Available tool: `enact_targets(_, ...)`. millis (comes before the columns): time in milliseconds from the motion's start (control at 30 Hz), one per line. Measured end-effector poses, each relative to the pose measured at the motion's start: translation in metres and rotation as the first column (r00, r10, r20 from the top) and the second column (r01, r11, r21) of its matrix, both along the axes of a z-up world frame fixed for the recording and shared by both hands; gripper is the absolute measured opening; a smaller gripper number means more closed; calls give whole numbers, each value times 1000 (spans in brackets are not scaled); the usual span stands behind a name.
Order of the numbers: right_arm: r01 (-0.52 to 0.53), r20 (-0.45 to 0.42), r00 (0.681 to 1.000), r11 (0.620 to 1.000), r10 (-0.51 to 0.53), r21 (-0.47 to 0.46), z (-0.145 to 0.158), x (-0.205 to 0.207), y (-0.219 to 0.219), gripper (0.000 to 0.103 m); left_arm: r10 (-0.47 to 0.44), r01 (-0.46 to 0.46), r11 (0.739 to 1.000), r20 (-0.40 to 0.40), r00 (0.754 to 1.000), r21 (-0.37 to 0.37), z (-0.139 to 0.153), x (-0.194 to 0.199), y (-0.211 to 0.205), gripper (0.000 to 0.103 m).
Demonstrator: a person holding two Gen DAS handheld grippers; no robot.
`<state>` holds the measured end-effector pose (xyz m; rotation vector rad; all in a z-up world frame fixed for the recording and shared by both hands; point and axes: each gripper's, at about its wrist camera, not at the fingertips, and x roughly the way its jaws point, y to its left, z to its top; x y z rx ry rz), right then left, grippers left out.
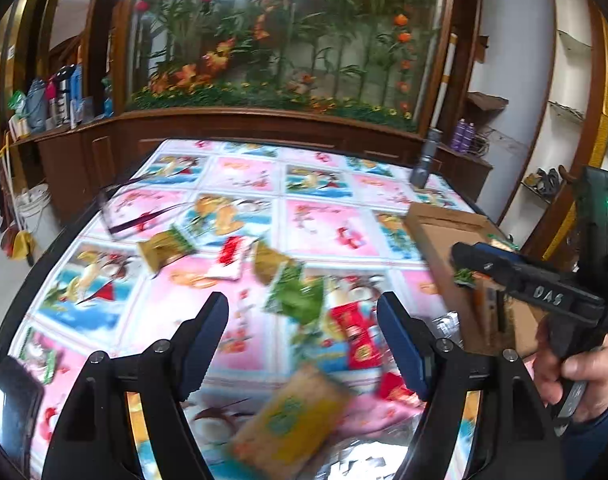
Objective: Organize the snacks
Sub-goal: 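Withdraw both tools from the box back toward the snack pile, then grasp another WEIDAN cracker pack with the left tool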
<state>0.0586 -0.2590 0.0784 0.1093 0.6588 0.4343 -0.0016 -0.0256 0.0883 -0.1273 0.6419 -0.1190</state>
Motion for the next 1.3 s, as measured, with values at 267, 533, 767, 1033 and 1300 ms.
enact_targets(267, -24, -10, 1000, 1000, 25, 10, -2, -3, 4, 64, 86, -85, 996, -47, 995, 16, -12, -14, 58, 76)
enact_targets(533, -34, -7, 999, 999, 34, 6, -2, -4, 7, 64, 14, -26, 998, -190, 982, -60, -38, -5, 72, 76)
enact_targets(767, -31, -13, 999, 1000, 31, 8, -3, -3, 6, 64, -209, 226, 972, -228, 951, 54, -46, -26, 23, 76)
enact_targets(1033, -35, -11, 999, 999, 35, 1, -4, -3, 7, 64, -258, 301, 942, -252, 933, 147, -56, -34, -3, 76)
enact_targets(1300, -38, -9, 999, 999, 38, -1, -4, -4, 8, 64, -318, 355, 929, -262, 911, 106, -58, -33, -4, 76)
